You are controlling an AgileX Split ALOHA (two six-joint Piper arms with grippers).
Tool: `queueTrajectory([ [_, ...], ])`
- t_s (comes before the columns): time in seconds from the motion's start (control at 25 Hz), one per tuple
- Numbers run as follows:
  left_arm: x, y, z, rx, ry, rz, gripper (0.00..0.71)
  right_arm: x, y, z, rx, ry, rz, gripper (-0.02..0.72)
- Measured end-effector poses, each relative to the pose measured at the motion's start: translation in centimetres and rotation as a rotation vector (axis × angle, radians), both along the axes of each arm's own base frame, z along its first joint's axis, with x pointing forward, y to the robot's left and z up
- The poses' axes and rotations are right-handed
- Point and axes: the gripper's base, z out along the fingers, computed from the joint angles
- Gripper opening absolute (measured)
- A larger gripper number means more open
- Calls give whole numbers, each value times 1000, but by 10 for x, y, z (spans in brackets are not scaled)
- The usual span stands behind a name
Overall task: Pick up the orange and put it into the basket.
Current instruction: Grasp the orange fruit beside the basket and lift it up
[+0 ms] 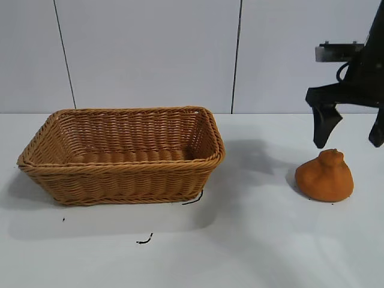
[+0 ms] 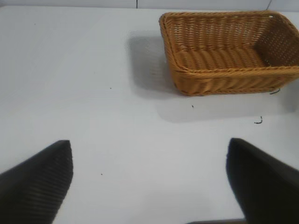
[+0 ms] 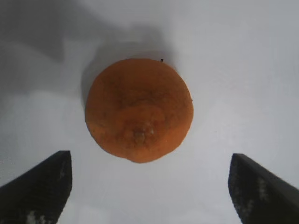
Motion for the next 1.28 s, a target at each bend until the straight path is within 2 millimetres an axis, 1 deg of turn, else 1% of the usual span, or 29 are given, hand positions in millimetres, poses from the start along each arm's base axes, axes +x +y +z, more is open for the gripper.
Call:
queueTrajectory([
  [0.12, 0, 0, 0, 0, 0, 0, 639, 6, 1, -23, 4, 19, -2, 643],
  [0.24, 0, 0, 0, 0, 0, 0, 639, 8, 1, -39, 4, 45, -3, 642],
  [0.36, 0, 0, 0, 0, -2, 0, 639, 9, 1, -49, 3, 57, -3, 640],
  [0.48, 0, 0, 0, 0, -2, 0, 639, 10, 1, -51, 3, 52, -4, 636],
  [0.52, 0, 0, 0, 0, -2, 0, 639, 11, 1, -51, 3, 50, -4, 623],
  [0.56, 0, 0, 0, 0, -2, 0, 639, 11, 1, -51, 3, 46, -4, 599],
  [0.6, 0, 0, 0, 0, -2, 0, 639, 11, 1, -51, 3, 41, -4, 554],
  [0.68, 0, 0, 0, 0, -2, 0, 639, 12, 1, -51, 3, 37, -4, 440],
  [0.8, 0, 0, 0, 0, -2, 0, 639, 12, 1, -51, 2, 35, -3, 241],
  [0.84, 0, 0, 0, 0, -2, 0, 639, 12, 1, -51, 1, 36, -2, 202],
  [0.92, 0, 0, 0, 0, -2, 0, 639, 12, 1, -45, 1, 26, -2, 155],
  [1.0, 0, 0, 0, 0, -2, 0, 639, 11, 1, -36, -2, 11, 1, 140],
  [1.08, 0, 0, 0, 0, -2, 0, 639, 10, 0, -22, -6, -11, 6, 136],
  [1.16, 0, 0, 0, 0, -2, 0, 639, 12, -1, -1, -16, -48, 14, 130],
  [1.28, 0, 0, 0, 0, -1, 0, 639, 19, -1, 42, -18, -125, 16, 130],
])
